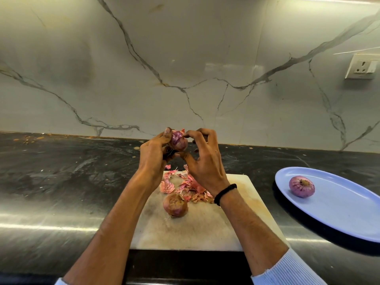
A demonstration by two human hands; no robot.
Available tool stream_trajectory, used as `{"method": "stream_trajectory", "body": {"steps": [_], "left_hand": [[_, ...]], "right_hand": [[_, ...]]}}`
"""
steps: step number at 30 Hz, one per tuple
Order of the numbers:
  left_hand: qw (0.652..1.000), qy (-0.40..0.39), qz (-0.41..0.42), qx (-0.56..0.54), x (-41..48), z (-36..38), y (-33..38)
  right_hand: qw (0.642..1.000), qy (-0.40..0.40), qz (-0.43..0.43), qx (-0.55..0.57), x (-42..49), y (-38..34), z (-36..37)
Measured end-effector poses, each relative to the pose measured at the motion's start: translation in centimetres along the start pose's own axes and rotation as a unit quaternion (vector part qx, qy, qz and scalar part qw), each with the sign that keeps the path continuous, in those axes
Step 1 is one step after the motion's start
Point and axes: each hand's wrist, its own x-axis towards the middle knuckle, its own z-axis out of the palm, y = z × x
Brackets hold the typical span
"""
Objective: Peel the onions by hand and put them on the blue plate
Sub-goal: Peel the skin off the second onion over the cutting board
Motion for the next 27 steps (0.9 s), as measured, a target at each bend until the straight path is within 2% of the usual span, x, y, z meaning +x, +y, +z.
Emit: {"method": "stream_trajectory", "body": {"steps": [19, 27], "left_hand": [[1.000, -0.001, 0.003, 0.007, -0.13, 0.06, -0.02], [1.000, -0.008, -0.006, -0.004, -0.37, 0.21, 0.04]], "right_hand": [[0.999, 0.025, -0.018, 0.005, -0.03, 0.15, -0.04], [0.999, 0.010, -0.022, -0.023, 0.04, 0.50, 0.15]]}}
